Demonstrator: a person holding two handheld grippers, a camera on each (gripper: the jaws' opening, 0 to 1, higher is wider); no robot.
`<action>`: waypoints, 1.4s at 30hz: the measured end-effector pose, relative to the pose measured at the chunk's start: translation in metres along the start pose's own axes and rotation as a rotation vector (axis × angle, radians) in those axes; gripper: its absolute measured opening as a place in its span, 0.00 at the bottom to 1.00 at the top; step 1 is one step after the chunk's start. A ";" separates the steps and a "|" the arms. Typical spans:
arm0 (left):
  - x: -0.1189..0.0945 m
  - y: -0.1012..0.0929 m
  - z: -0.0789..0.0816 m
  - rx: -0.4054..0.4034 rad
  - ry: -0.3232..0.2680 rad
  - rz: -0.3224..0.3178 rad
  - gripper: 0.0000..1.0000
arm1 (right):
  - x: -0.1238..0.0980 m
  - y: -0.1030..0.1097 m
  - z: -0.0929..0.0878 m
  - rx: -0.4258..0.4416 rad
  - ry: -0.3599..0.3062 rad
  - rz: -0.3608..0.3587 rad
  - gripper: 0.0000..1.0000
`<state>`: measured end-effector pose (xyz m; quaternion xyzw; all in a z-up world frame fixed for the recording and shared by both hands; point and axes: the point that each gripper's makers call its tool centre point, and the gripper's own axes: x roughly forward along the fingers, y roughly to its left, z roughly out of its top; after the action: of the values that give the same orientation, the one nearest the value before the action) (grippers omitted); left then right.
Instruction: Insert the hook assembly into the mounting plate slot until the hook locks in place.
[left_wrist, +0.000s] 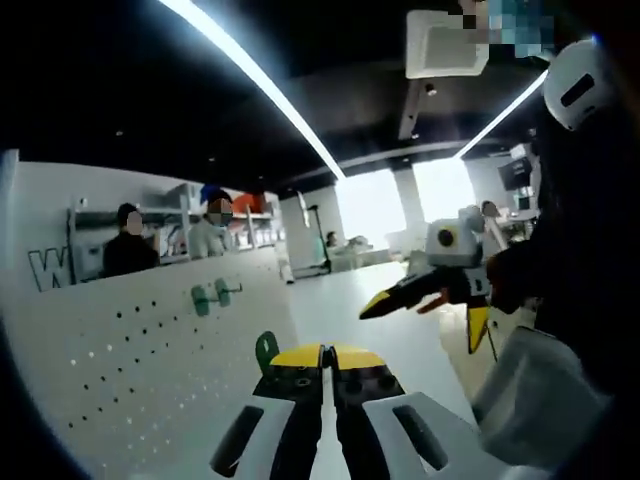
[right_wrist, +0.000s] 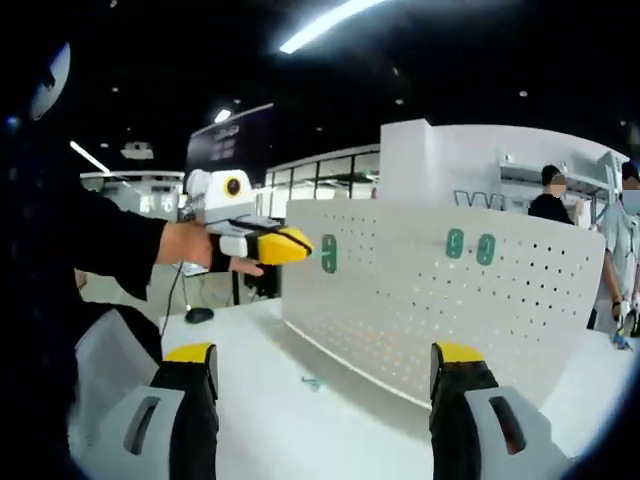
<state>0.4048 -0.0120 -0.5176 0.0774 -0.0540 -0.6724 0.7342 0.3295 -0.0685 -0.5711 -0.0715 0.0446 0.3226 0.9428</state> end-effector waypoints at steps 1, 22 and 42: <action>0.004 0.006 0.002 0.000 0.000 0.000 0.02 | -0.002 0.000 0.000 0.003 -0.008 0.002 0.93; 0.059 0.093 0.011 0.040 0.001 0.053 0.02 | -0.028 -0.019 -0.016 0.033 0.025 -0.110 0.91; 0.079 0.128 0.003 -0.037 0.011 0.058 0.02 | -0.042 -0.030 -0.023 0.052 0.041 -0.173 0.90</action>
<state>0.5366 -0.0796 -0.4923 0.0657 -0.0396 -0.6514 0.7549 0.3143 -0.1210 -0.5856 -0.0573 0.0657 0.2371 0.9676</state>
